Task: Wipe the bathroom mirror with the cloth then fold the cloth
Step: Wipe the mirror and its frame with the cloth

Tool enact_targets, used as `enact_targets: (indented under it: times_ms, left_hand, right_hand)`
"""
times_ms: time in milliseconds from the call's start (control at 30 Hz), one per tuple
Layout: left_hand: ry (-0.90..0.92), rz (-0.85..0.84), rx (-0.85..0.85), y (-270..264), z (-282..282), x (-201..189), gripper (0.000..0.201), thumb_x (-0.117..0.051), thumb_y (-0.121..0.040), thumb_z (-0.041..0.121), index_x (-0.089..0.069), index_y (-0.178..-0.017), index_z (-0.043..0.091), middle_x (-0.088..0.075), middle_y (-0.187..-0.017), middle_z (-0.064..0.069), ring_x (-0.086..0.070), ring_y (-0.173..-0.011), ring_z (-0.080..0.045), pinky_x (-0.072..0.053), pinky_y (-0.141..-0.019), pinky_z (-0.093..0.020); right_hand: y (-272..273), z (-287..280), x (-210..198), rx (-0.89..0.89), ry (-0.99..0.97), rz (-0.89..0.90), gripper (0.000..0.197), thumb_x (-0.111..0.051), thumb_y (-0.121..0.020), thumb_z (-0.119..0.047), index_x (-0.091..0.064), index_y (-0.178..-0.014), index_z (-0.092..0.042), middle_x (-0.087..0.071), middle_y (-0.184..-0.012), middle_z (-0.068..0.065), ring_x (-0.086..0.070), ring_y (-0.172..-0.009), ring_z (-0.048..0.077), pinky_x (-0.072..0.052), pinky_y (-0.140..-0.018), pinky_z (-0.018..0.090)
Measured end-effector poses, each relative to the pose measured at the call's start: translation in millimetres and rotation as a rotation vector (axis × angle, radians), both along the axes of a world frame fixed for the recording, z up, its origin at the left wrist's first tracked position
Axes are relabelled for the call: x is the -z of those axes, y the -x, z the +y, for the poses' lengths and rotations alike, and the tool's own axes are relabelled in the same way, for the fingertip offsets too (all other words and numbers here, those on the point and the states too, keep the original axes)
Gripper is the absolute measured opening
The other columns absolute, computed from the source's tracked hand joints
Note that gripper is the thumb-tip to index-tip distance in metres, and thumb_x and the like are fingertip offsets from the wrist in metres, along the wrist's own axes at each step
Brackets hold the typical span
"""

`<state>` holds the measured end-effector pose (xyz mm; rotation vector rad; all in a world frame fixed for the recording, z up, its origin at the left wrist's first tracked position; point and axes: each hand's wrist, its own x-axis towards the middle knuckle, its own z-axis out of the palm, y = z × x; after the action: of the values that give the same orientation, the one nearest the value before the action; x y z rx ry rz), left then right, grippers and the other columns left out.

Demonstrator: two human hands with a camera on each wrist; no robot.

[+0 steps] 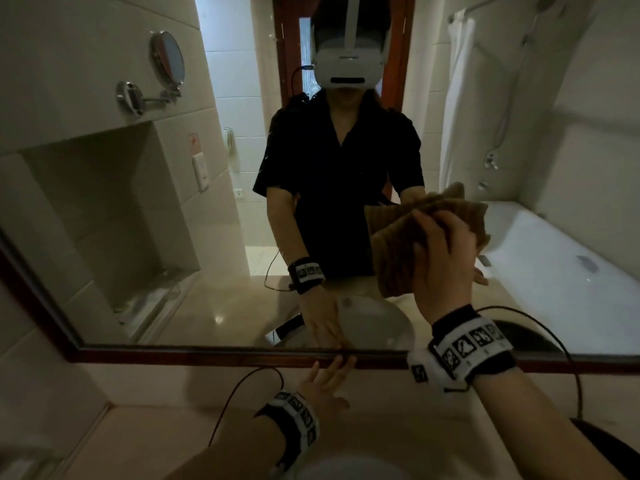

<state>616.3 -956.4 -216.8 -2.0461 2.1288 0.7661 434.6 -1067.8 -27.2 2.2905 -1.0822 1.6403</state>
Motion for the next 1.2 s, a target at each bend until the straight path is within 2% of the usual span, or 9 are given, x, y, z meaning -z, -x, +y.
enact_targets:
  times_ms: [133, 300, 567, 667, 833, 933, 1067, 1133, 1200]
  left_hand:
    - [-0.013, -0.020, -0.014, 3.9, 4.3, -7.3, 0.072, -0.036, -0.103, 0.044, 0.019, -0.148, 0.038, 0.017, -0.158, 0.019, 0.014, -0.147, -0.008, 0.011, -0.118, -0.036]
    - [-0.192, 0.010, -0.100, 5.8, -2.9, -28.6, 0.078, -0.044, -0.099, 0.047, 0.014, -0.151, 0.041, 0.016, -0.161, 0.009, 0.010, -0.149, -0.025, 0.005, -0.120, -0.040]
    - [-0.269, -0.066, -0.067, -7.9, -15.5, -23.1, 0.085, -0.053, -0.093, 0.052, 0.011, -0.150, 0.047, 0.014, -0.162, 0.011, 0.005, -0.149, -0.035, -0.009, -0.116, -0.056]
    - [-0.063, -0.142, 0.045, -7.3, -10.1, -19.5, 0.093, -0.068, -0.082, 0.046, -0.012, -0.155, 0.029, 0.003, -0.164, 0.002, -0.001, -0.150, -0.026, -0.006, -0.119, -0.053]
    - [-0.274, -0.100, 0.066, -5.9, -18.3, -19.8, 0.083, -0.062, -0.084, 0.059, -0.022, -0.153, 0.035, 0.024, -0.159, 0.011, 0.018, -0.148, -0.023, -0.002, -0.120, -0.053]
    - [-0.285, -0.084, 0.050, -8.0, -22.2, -11.6, 0.084, -0.061, -0.081, 0.063, -0.025, -0.152, 0.036, 0.025, -0.159, 0.013, 0.017, -0.148, -0.021, -0.003, -0.120, -0.054]
    - [-0.223, -0.047, 0.013, -10.9, -18.5, -12.2, 0.099, -0.063, -0.080, 0.062, -0.002, -0.154, 0.040, 0.028, -0.154, 0.017, 0.014, -0.148, -0.025, -0.004, -0.119, -0.056]
    - [-0.183, -0.005, -0.011, -10.6, -14.2, -13.3, 0.100, -0.065, -0.087, 0.050, 0.008, -0.153, 0.035, 0.019, -0.160, 0.008, 0.009, -0.148, -0.028, -0.005, -0.118, -0.056]
    - [-0.142, -0.075, 0.028, -12.7, -14.0, -11.2, 0.098, -0.065, -0.088, 0.045, 0.008, -0.153, 0.036, 0.015, -0.162, 0.005, 0.006, -0.149, -0.029, -0.006, -0.118, -0.057]
  right_hand:
    - [-26.0, -0.9, 7.9, 0.058, 0.117, 0.057, 0.041, -0.047, -0.089, -0.024, -0.051, -0.127, -0.013, -0.042, -0.130, 0.016, -0.043, -0.108, 0.036, -0.039, -0.093, 0.044]
    - [-53.9, 7.6, 38.8, 0.020, 0.324, 0.357, 0.051, -0.052, -0.086, -0.021, -0.044, -0.137, -0.019, -0.039, -0.138, 0.018, -0.042, -0.112, 0.040, -0.034, -0.096, 0.046]
    - [-53.3, -7.5, -88.7, 0.049, 0.299, 0.201, 0.051, -0.047, -0.093, -0.021, -0.040, -0.144, -0.017, -0.022, -0.155, 0.018, -0.027, -0.137, 0.039, -0.023, -0.111, 0.051]
    - [-57.1, -6.7, -107.5, 0.128, 0.262, 0.278, 0.055, -0.042, -0.094, -0.027, -0.031, -0.148, -0.023, -0.015, -0.158, 0.014, -0.021, -0.142, 0.037, -0.018, -0.113, 0.053]
    - [-58.3, 6.3, -65.4, 0.140, 0.218, 0.511, 0.063, -0.037, -0.095, -0.032, -0.013, -0.153, -0.025, -0.013, -0.158, 0.013, -0.029, -0.137, 0.036, -0.031, -0.104, 0.050]
    - [-44.3, 5.7, -39.1, 0.041, 0.221, 0.659, 0.065, -0.039, -0.097, -0.032, -0.007, -0.153, -0.026, -0.036, -0.147, 0.016, -0.043, -0.126, 0.039, -0.042, -0.096, 0.048]
    - [-42.1, -4.6, -87.2, 0.162, 0.128, 0.399, 0.066, -0.040, -0.096, -0.033, -0.009, -0.152, -0.021, -0.035, -0.146, 0.021, -0.049, -0.118, 0.042, -0.043, -0.092, 0.049]
    - [-53.4, -8.0, -111.8, 0.303, 0.132, 0.218, 0.066, -0.035, -0.095, -0.036, -0.007, -0.153, -0.018, -0.013, -0.157, 0.018, -0.025, -0.140, 0.039, -0.022, -0.111, 0.053]
    - [-71.9, -3.8, -108.4, 0.368, 0.166, 0.181, 0.065, -0.033, -0.096, -0.038, -0.011, -0.153, -0.015, -0.010, -0.158, 0.018, -0.010, -0.145, 0.039, -0.006, -0.116, 0.053]
